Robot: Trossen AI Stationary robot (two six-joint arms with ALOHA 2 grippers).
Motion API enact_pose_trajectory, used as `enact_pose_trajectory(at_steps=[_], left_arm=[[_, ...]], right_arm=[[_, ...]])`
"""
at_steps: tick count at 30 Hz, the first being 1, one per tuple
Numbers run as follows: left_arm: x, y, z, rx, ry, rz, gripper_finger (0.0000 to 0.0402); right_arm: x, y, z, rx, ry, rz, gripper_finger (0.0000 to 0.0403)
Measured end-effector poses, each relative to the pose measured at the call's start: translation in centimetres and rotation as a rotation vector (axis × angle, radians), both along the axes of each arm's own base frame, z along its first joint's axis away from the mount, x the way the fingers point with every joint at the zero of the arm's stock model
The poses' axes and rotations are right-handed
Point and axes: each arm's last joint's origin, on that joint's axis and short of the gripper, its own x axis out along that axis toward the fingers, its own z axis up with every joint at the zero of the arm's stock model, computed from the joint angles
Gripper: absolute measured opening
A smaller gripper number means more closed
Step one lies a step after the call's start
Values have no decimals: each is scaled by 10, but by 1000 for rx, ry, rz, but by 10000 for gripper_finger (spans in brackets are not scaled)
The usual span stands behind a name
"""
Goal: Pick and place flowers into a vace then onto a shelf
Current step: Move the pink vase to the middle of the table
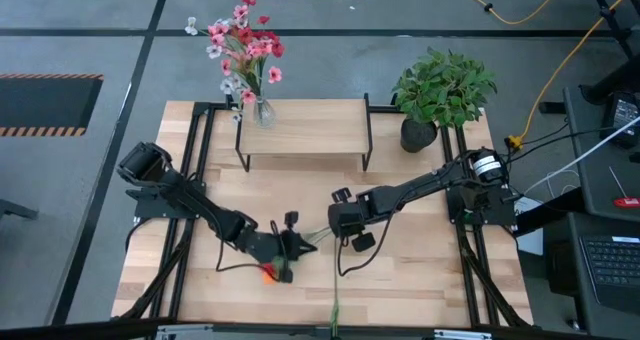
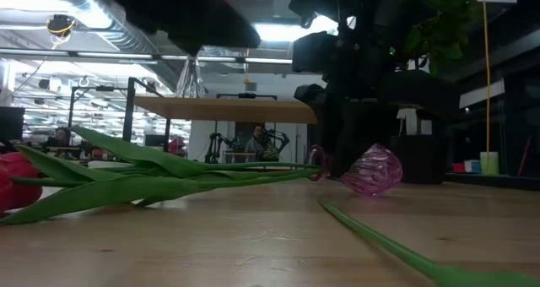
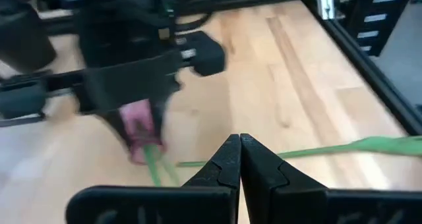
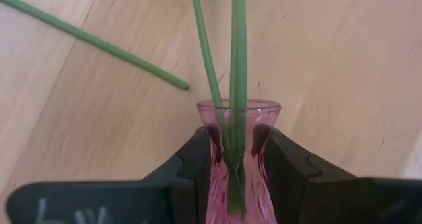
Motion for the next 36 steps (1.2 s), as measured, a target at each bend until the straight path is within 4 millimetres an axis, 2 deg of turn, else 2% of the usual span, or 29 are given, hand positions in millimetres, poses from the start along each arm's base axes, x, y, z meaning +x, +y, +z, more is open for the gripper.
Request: enact_pose_trajectory(at_steps=[4, 9, 17, 27, 36], left_arm=[[10, -17, 1, -12, 116, 49, 2], [23, -33, -8, -87, 266, 175, 2], [43, -54, -12, -147, 372, 280, 2], [45, -46, -32, -226, 527, 476, 2], [43, -44, -33, -256, 538, 525, 2]], right_arm=[[1, -1, 0, 3, -7, -6, 104], [4, -3, 1, 9, -35, -12, 104], [6, -4, 2, 11, -52, -15, 104], [7, -4, 2, 14, -72, -13, 104], [9, -3, 3, 17, -92, -11, 104]])
